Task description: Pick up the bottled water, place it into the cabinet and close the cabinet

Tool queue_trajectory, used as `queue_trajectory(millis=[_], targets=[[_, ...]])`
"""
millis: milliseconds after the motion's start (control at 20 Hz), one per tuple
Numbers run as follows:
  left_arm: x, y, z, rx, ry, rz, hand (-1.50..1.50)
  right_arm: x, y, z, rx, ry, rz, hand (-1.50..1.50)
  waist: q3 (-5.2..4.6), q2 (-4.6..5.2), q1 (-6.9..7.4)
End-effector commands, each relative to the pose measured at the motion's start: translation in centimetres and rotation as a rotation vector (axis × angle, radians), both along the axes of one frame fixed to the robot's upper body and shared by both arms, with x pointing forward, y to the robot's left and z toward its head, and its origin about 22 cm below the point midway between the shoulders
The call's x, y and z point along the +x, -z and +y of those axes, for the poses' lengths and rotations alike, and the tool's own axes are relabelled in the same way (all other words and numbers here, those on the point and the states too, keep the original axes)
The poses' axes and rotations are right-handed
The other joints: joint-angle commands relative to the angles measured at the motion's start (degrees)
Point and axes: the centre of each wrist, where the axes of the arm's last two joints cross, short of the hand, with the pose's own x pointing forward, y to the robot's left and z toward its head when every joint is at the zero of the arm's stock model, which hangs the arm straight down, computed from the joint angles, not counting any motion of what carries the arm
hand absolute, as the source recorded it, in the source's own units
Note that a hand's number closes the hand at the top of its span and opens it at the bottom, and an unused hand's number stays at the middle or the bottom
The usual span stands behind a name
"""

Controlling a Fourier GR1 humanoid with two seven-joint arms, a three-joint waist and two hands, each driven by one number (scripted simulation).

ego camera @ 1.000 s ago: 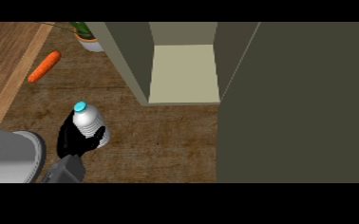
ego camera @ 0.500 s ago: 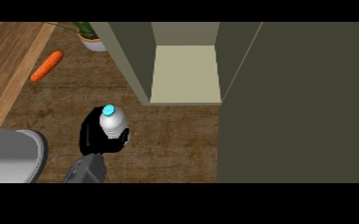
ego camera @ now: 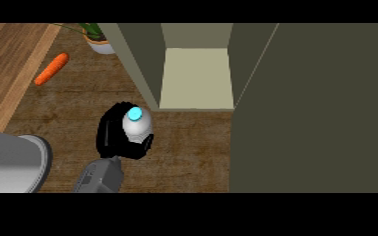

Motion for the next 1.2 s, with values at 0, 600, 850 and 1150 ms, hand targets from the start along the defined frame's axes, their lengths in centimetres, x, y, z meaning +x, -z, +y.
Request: queue_trajectory(millis=[0,600,850,1150], targets=[[0.1,-4.1,-3.5,-0.005,0.057,-0.053,1.50,0.1,-2.7,0.6,0.010,-0.016,-0.067,-1.50,0.02,-0.12,0.09],[-2.2,-15.2,-13.0,0.050,0.086,-0.046,1.50,1.2,-1.1,0.5,0.016,-0.023,-0.062,-1.50,0.00,0.26,-0.83],[-1.6,-17.4,-16.0,0.108,0.019,-0.049,1.50,1.8,-2.8,1.0,0.009,-0.028,-0.073,-1.50,-0.04,0.50,-1.03],[1.6,-19.0,-17.3,0.174,-0.035,-0.058,1.50,1.6,-3.6,0.8,0.006,-0.014,-0.081,-1.50,-0.06,0.56,-1.29]])
